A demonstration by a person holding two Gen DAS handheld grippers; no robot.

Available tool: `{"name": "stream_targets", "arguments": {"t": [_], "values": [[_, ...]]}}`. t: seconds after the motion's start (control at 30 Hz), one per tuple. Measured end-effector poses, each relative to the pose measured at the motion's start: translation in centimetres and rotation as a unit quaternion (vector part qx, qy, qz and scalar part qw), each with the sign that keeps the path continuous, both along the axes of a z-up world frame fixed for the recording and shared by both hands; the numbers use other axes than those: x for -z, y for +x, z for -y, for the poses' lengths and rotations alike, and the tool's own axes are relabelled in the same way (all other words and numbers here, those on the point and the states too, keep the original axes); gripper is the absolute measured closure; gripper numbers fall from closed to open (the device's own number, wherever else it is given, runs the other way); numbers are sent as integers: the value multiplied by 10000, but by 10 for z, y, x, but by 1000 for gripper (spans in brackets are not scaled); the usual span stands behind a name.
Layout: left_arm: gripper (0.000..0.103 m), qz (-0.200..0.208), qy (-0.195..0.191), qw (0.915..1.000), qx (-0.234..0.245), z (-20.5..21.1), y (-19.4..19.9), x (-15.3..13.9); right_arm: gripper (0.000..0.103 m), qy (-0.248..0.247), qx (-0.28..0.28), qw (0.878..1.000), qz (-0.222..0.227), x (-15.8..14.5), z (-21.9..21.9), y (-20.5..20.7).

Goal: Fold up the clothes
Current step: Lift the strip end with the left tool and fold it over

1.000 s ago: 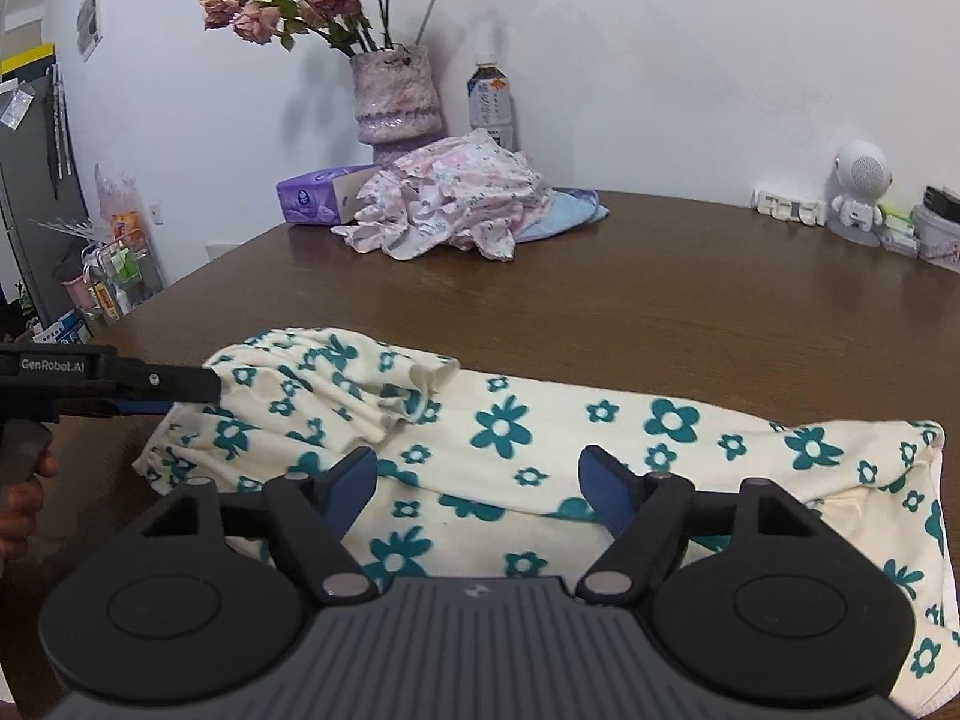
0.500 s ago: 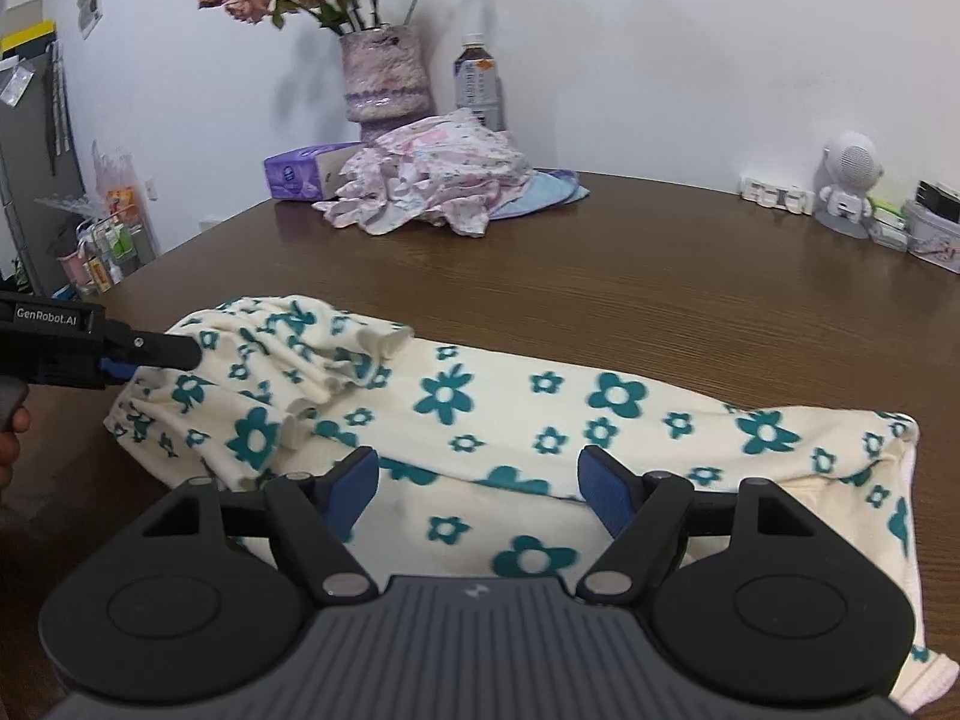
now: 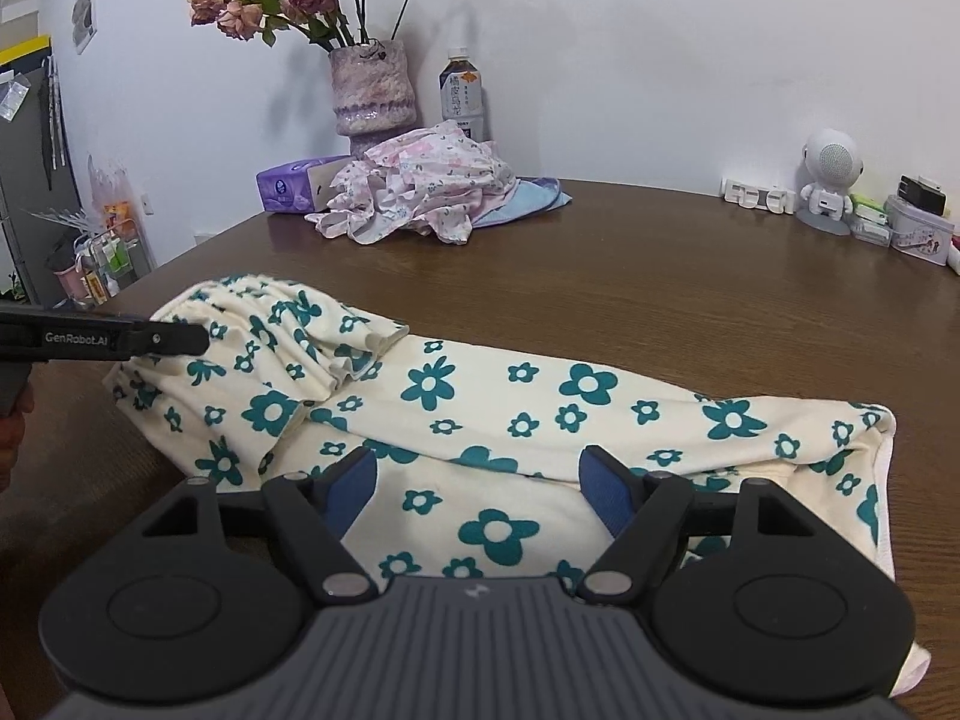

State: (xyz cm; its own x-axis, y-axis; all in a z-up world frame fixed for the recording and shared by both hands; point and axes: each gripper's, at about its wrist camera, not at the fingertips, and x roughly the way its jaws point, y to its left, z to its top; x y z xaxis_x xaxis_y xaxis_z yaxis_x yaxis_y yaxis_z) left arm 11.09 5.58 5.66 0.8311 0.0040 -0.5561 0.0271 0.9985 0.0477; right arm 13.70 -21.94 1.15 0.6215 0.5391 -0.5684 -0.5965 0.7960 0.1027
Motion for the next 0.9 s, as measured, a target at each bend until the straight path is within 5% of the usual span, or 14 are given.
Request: {"name": "stream_targets", "arguments": {"t": [0.27, 0.6, 0.77, 0.9], "values": [[74, 285, 1742, 9837, 355, 54, -1, -10, 27, -7, -189, 9998, 111, -4, 8, -4], [73, 427, 3391, 9366, 771, 113, -1, -9, 26, 74, -245, 9995, 196, -6, 24, -6], [72, 517, 4001, 9100, 958, 144, -2, -7, 26, -33, -318, 9992, 223, -6, 29, -4], [71, 609, 4138, 9009, 1157, 168, -2, -7, 26, -179, -352, 9988, 306, -6, 40, -4]]}}
